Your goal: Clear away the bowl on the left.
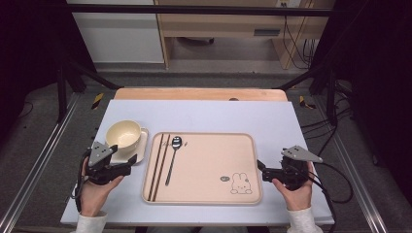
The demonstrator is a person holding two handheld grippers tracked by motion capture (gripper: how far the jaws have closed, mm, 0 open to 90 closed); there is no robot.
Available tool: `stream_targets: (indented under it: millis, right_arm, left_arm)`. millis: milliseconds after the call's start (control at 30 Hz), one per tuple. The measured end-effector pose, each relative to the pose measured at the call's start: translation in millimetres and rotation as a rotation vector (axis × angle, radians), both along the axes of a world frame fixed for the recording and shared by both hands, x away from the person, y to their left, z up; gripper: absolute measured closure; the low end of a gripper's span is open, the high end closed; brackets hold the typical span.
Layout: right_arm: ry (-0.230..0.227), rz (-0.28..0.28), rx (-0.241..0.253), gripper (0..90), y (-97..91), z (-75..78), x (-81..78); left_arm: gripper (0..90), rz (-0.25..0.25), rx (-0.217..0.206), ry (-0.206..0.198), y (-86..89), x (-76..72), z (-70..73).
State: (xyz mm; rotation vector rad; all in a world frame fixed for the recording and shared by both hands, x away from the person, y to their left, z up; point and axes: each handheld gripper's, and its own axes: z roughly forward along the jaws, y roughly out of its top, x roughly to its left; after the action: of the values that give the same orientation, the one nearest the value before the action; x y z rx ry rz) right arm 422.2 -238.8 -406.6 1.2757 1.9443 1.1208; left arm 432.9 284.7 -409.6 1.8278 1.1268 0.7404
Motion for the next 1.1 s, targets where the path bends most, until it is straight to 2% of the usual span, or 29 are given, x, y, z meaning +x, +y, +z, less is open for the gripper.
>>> stream_targets:
  millis: [233,833,1067,1100]
  right_arm:
    - [0.006,0.000,0.003,2.1,0.7,-0.6,0.7]
    - [-0.001,0.000,0.002,2.1,0.6,-0.2,0.0]
    - [-0.001,0.000,0.004,2.2,0.7,-0.1,0.1]
    - [0.001,0.000,0.005,2.2,0.9,-0.3,0.2]
  left_arm:
    - [20.9,0.029,-0.009,0.008,9.4,5.5,1.1]
    - [16.5,0.095,-0.023,-0.018,27.1,23.3,12.1]
    - [16.0,0.121,-0.026,-0.013,36.4,31.3,11.4]
    - [16.1,0.130,-0.023,-0.002,40.3,35.0,10.4]
